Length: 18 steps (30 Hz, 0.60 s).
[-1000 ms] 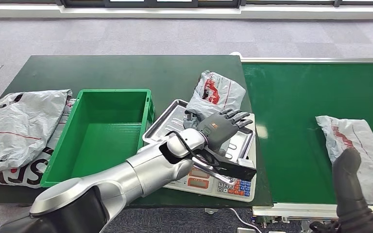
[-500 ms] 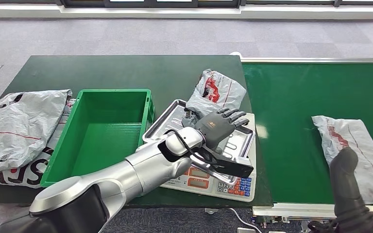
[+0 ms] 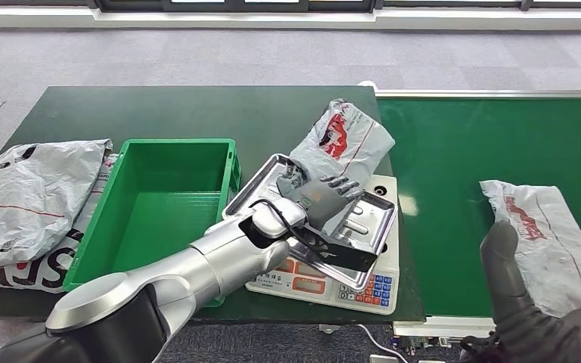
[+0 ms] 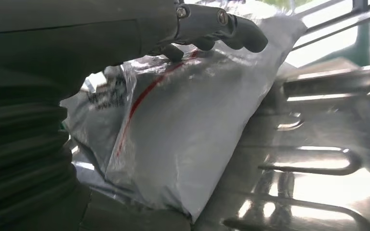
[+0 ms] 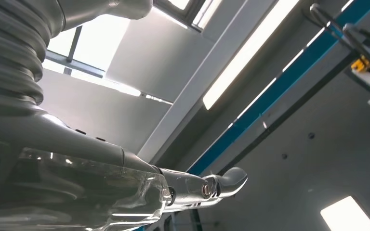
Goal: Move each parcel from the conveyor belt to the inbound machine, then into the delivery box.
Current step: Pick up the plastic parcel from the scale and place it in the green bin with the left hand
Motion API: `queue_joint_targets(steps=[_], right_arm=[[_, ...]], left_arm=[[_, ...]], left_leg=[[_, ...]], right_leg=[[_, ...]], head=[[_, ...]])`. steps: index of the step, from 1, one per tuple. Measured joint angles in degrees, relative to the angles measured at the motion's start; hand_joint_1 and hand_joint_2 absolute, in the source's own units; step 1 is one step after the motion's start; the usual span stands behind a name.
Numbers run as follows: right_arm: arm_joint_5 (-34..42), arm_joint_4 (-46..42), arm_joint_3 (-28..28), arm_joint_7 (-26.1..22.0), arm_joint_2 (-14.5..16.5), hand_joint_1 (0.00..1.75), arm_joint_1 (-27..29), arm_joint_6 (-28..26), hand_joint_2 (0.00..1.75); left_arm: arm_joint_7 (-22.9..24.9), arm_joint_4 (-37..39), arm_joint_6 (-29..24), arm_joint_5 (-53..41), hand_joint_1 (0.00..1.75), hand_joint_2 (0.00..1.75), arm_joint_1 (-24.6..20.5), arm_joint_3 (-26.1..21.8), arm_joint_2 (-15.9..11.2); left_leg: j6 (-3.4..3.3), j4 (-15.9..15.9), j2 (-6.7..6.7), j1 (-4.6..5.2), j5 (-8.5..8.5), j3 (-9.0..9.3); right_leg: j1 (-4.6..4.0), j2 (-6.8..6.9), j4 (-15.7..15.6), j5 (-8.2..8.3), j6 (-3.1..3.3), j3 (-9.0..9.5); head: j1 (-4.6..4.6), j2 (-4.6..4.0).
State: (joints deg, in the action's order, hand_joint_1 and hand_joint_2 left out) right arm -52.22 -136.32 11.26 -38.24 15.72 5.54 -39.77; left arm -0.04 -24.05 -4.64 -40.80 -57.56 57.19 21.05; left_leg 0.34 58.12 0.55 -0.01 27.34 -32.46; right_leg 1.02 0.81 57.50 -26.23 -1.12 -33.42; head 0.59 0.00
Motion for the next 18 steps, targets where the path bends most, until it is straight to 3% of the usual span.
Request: queue_joint_targets(steps=[5, 8, 9, 12, 13, 18], right_arm=[[-0.2, 2.8, 1.6, -0.7, 0.0, 0.0, -0.6, 0.0, 1.75], [-0.4, 4.0, 2.4, -0.8, -0.1, 0.0, -0.9, 0.1, 1.75], [-0.5, 4.4, 2.6, -0.9, -0.1, 0.0, -0.9, 0.1, 1.75], [-0.5, 5.4, 3.3, -1.0, -0.1, 0.0, -1.2, 0.1, 1.75], [-0.4, 5.8, 3.6, -1.1, -0.2, 0.0, -1.3, 0.1, 1.75], [0.4, 7.8, 4.8, -1.2, -0.3, 0.0, -1.8, 0.0, 1.75]], left_arm=[[1.9, 3.8, 9.1, -1.0, 0.0, 1.75, -1.0, 1.3, 0.0], [2.2, 5.3, 10.8, -1.5, 0.02, 1.75, -1.6, 2.3, 0.0], [2.4, 5.7, 11.1, -1.6, 0.25, 1.75, -1.7, 2.5, 0.0], [3.5, 6.7, 12.8, -1.8, 1.54, 1.75, -2.2, 2.9, -0.1], [3.8, 6.9, 13.5, -1.9, 1.75, 1.75, -2.3, 3.0, -0.2], [4.8, 8.0, 14.2, -2.2, 1.75, 1.75, -2.3, 3.3, -1.2]], left_leg=[[0.0, 0.0, -0.04, -0.03, 0.01, 0.11], [-0.02, 0.0, 0.01, -0.03, 0.17, 0.08], [-0.03, -0.1, 0.03, -0.04, 0.26, 0.12], [-0.05, -0.1, 0.06, -0.05, 0.37, 0.41], [-0.03, -0.1, 0.05, -0.06, 0.36, 0.47], [0.01, -0.1, 0.05, -0.12, 0.26, 0.65]], right_leg=[[-0.02, 0.03, 0.0, -0.02, 0.0, 0.19], [-0.01, 0.02, 0.0, -0.11, 0.0, 0.48], [-0.01, 0.01, -0.1, -0.2, 0.0, 0.61], [-0.02, 0.02, -0.1, -0.36, -0.01, 0.97], [-0.03, 0.02, -0.1, -0.36, 0.0, 1.04], [-0.07, 0.02, 0.0, -0.31, 0.06, 1.18]], head=[[0.01, 0.0], [0.0, 0.0], [0.0, 0.0], [0.0, 0.0], [0.0, 0.0], [0.01, 0.0]])
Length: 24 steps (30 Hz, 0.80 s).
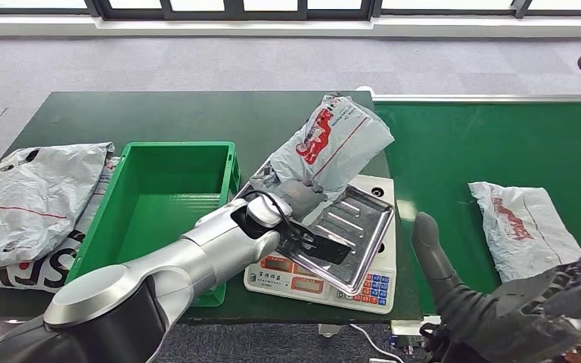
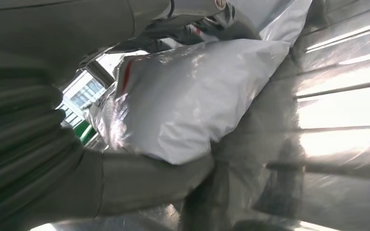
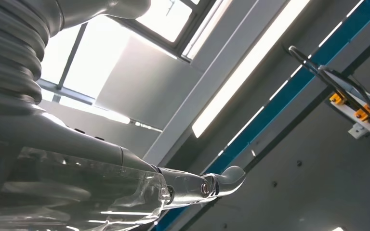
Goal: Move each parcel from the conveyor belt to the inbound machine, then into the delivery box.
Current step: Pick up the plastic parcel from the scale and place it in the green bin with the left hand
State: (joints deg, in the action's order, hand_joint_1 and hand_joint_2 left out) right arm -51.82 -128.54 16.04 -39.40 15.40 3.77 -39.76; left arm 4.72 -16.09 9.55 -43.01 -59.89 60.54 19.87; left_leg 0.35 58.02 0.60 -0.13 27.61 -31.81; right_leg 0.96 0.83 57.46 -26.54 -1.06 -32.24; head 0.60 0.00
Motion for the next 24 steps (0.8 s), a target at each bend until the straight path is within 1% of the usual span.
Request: queue_joint_targets(steps=[3, 7, 11, 14, 16, 18, 24], right_arm=[[0.2, 0.7, 0.4, 0.0, 0.0, 0.0, -0.2, 0.0, 1.75], [-0.2, 1.2, 0.5, 0.0, 0.0, 0.0, -0.2, 0.0, 1.75], [-0.8, 1.2, 0.5, 0.1, 0.0, 0.0, -0.2, 0.0, 1.75], [-1.0, 1.1, 0.4, 0.1, 0.0, 0.0, -0.2, 0.0, 1.75], [-1.2, 0.8, 0.3, 0.1, 0.0, 0.0, -0.1, 0.0, 1.75], [-1.4, 0.5, 0.1, 0.1, 0.0, 0.0, 0.0, 0.0, 1.75], [-1.6, 0.1, -0.3, 0.1, 0.0, 0.0, 0.1, 0.0, 1.75]], left_arm=[[0.3, 0.3, -1.1, 0.0, 1.75, 1.75, 0.0, 0.2, -0.5], [0.6, 0.4, -5.3, 0.0, 1.75, 1.75, 0.2, 0.2, -0.8], [0.0, 0.3, -12.8, -0.3, 1.75, 1.75, 0.3, 0.0, -1.0], [-1.1, -0.3, -20.3, -1.7, 1.75, 1.75, 0.4, -0.7, -1.3], [-1.7, -1.6, -26.0, -3.1, 1.75, 1.75, 0.7, -1.7, -1.6], [-2.1, -3.4, -30.4, -4.3, 1.75, 1.75, 0.9, -3.0, -1.9], [-2.8, -7.9, -35.7, -6.0, 1.75, 1.75, 2.4, -6.3, -2.8]], left_leg=[[0.01, 0.0, -0.02, -0.01, -0.03, 0.03], [0.02, 0.0, 0.0, -0.01, -0.05, 0.12], [0.07, 0.0, -0.02, -0.01, -0.13, 0.27], [0.07, 0.0, -0.07, 0.0, -0.14, 0.14], [0.07, 0.0, -0.09, 0.0, -0.14, 0.06], [0.07, 0.0, -0.09, 0.01, -0.13, -0.01], [0.06, 0.0, -0.08, 0.03, -0.13, -0.09]], right_leg=[[-0.01, 0.0, 0.0, 0.01, 0.02, 0.03], [-0.01, -0.01, 0.0, 0.05, 0.05, -0.06], [-0.01, -0.02, 0.1, 0.19, 0.02, -0.3], [0.0, 0.0, 0.1, 0.18, 0.02, -0.42], [0.0, 0.01, 0.1, 0.18, 0.02, -0.49], [0.01, 0.01, 0.0, 0.18, 0.02, -0.55], [0.02, -0.01, 0.0, 0.18, 0.01, -0.64]], head=[[0.0, 0.0], [0.0, 0.0], [-0.01, 0.0], [-0.01, 0.0], [-0.01, 0.0], [-0.01, 0.0], [-0.01, 0.0]])
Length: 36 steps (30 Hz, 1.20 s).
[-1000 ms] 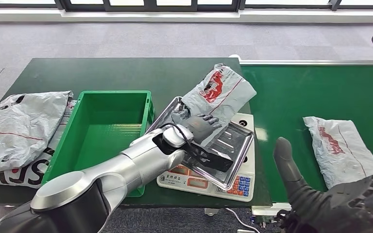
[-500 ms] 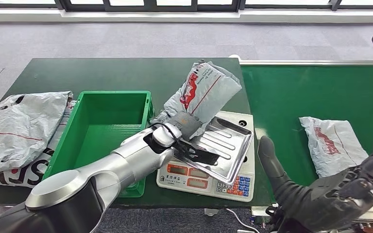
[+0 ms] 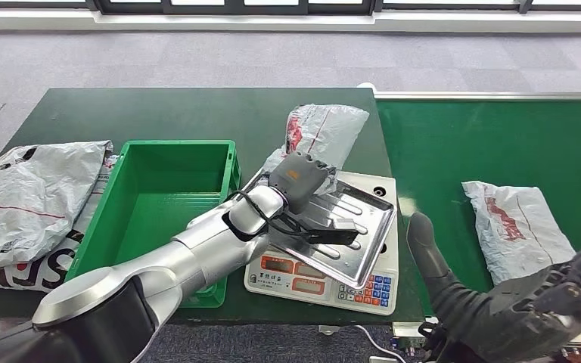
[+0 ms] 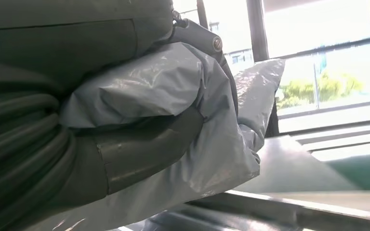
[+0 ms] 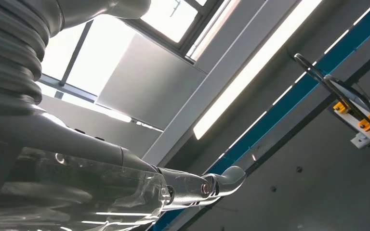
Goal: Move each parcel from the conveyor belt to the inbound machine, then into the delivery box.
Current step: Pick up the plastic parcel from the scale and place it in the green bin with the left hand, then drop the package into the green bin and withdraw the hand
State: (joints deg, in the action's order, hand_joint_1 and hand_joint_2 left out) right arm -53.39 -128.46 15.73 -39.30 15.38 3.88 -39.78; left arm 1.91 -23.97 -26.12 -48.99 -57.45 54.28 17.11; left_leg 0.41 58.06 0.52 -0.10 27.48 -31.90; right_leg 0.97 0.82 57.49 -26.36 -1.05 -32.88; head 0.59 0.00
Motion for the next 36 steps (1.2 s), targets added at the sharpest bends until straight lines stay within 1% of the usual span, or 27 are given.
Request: queue_joint_targets(steps=[2, 4, 8, 11, 13, 17, 20, 26, 33, 35, 36], right_arm=[[-0.2, -0.2, -0.2, 0.2, 0.0, 0.0, 0.1, 0.0, 1.75], [-1.0, -0.5, -0.3, 1.0, 0.0, 0.0, 0.1, 0.0, 1.75], [-3.0, -1.4, -0.5, 3.2, 0.0, 0.0, 0.2, 0.0, 1.75], [-4.8, -2.1, -0.5, 4.7, 0.0, 0.0, 0.3, 0.0, 1.75], [-5.8, -2.6, -0.5, 5.8, 0.0, 0.0, 0.3, 0.0, 1.75], [-6.6, -3.1, -0.5, 6.6, 0.0, 0.0, 0.3, 0.0, 1.75], [-7.1, -3.2, -0.5, 7.1, 0.0, 0.0, 0.4, 0.0, 1.75], [-7.9, -3.6, -0.4, 7.6, 0.0, 0.0, 0.5, 0.0, 1.75], [-8.7, -3.8, -0.4, 8.4, 0.0, 0.0, 0.6, 0.0, 1.75], [-7.1, -3.4, -0.5, 10.2, 0.0, 0.0, 0.7, 0.0, 1.75], [-4.8, -3.0, -0.6, 11.2, 0.0, 0.0, 0.7, 0.1, 1.75]], left_arm=[[-0.1, -2.8, -2.2, -1.7, 1.75, 1.75, 1.3, -2.1, -0.6], [0.3, -7.5, -4.3, -6.0, 1.75, 1.75, 3.6, -4.8, -1.4], [-0.6, -22.1, -7.4, -15.5, 1.75, 1.75, 11.8, -13.0, -3.3], [-2.0, -32.7, -8.2, -18.4, 1.75, 1.75, 18.1, -19.4, -4.2], [-2.7, -38.1, -7.9, -19.4, 1.75, 1.75, 21.5, -23.2, -4.8], [-3.1, -44.7, -7.9, -20.2, 1.75, 1.75, 25.3, -28.2, -5.6], [-2.5, -46.0, -8.9, -21.7, 1.75, 1.75, 27.1, -32.5, -6.0], [-1.5, -45.3, -10.9, -25.3, 1.75, 1.75, 30.4, -43.1, -7.2], [-0.2, -42.7, -11.3, -29.4, 1.75, 1.75, 32.2, -50.1, -7.9], [0.1, -41.4, -11.6, -30.5, 1.75, 1.75, 32.6, -52.2, -8.1], [0.1, -40.8, -11.8, -30.7, 1.75, 1.75, 32.9, -53.2, -8.2]], left_leg=[[0.0, 0.0, 0.0, 0.0, 0.0, -0.02], [0.0, 0.0, 0.01, 0.0, 0.0, -0.05], [0.0, 0.0, 0.06, 0.0, 0.01, -0.13], [0.0, 0.0, 0.13, 0.0, 0.02, -0.19], [0.0, 0.0, 0.18, 0.0, 0.03, -0.21], [0.0, 0.0, 0.13, -0.01, -0.01, -0.26], [0.03, 0.0, 0.13, -0.01, -0.05, -0.27], [0.06, 0.0, 0.15, -0.02, -0.08, -0.24], [0.06, 0.0, 0.14, -0.02, -0.08, -0.31], [0.06, 0.0, 0.14, -0.02, -0.08, -0.33], [0.06, 0.0, 0.14, -0.02, -0.08, -0.34]], right_leg=[[0.0, 0.01, 0.0, 0.0, 0.0, -0.02], [0.0, 0.0, 0.0, 0.0, 0.0, -0.04], [0.0, -0.05, 0.0, -0.01, 0.01, -0.15], [0.0, -0.1, 0.0, -0.02, 0.01, -0.24], [0.0, -0.14, 0.0, -0.02, 0.01, -0.3], [-0.01, -0.07, 0.0, -0.02, 0.01, -0.3], [-0.01, -0.09, 0.0, 0.0, 0.01, -0.29], [-0.02, -0.12, 0.0, 0.0, 0.02, -0.34], [-0.01, -0.11, 0.0, 0.0, 0.02, -0.38], [-0.01, -0.11, 0.0, 0.0, 0.02, -0.4], [-0.02, -0.11, 0.0, -0.01, 0.02, -0.41]], head=[[0.0, 0.0], [-0.01, 0.0], [0.01, 0.0], [0.0, 0.0], [-0.01, 0.0], [-0.01, 0.0], [0.0, 0.0], [-0.01, 0.0], [0.0, 0.0], [-0.01, 0.0], [-0.01, 0.0]])
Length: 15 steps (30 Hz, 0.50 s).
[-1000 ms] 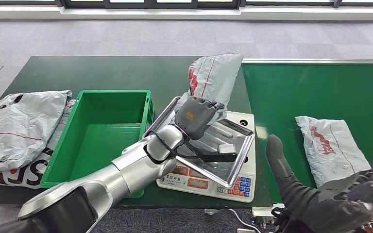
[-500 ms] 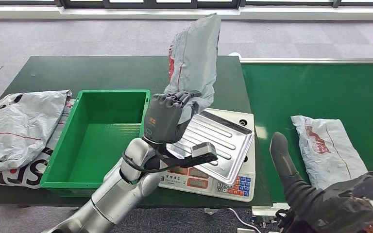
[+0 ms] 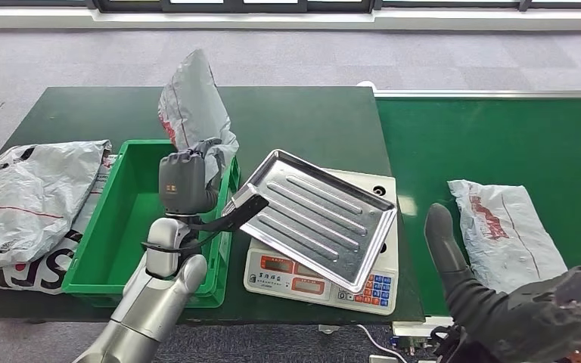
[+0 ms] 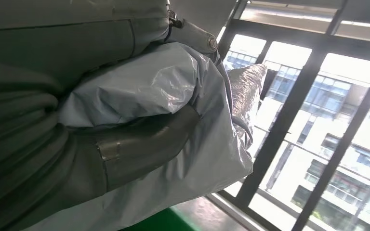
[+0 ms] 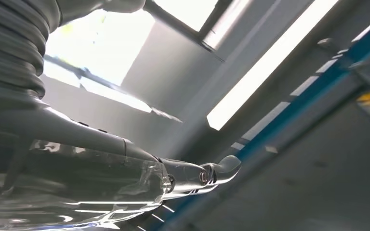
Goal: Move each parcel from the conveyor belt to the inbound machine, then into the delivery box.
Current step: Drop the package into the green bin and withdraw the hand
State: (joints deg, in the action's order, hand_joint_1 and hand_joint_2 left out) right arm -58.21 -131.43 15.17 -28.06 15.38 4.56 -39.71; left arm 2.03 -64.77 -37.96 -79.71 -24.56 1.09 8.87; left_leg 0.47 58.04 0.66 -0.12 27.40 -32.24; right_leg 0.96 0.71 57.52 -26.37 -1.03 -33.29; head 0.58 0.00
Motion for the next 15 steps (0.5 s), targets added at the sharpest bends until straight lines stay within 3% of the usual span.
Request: queue_joint_targets(steps=[6, 9, 15], right_arm=[[17.3, 6.3, -6.3, 4.3, 0.3, 0.0, 0.6, 8.4, 1.75], [18.7, 11.7, -10.9, 3.2, 0.6, 0.0, 0.5, 11.6, 1.75], [19.2, 18.0, -14.1, 1.5, 0.8, 0.0, 0.3, 11.9, 1.75]], left_arm=[[-0.2, 2.1, 0.1, -0.5, 1.75, 1.75, 2.2, -4.7, -0.3], [0.4, 1.8, 0.3, -1.0, 1.75, 1.75, 3.6, -6.3, -0.2], [0.7, 0.9, 0.7, -1.2, 1.75, 1.75, 5.4, -8.0, -0.2]], left_leg=[[0.0, 0.0, -0.02, 0.0, 0.0, -0.04], [0.0, 0.0, -0.04, 0.0, -0.01, -0.05], [0.0, 0.0, -0.08, -0.01, 0.0, -0.1]], right_leg=[[0.0, 0.01, 0.0, 0.0, 0.0, 0.0], [0.0, 0.03, 0.0, 0.01, 0.0, -0.01], [-0.01, 0.06, 0.0, 0.0, 0.0, -0.07]], head=[[0.0, 0.0], [0.0, 0.0], [0.01, 0.0]])
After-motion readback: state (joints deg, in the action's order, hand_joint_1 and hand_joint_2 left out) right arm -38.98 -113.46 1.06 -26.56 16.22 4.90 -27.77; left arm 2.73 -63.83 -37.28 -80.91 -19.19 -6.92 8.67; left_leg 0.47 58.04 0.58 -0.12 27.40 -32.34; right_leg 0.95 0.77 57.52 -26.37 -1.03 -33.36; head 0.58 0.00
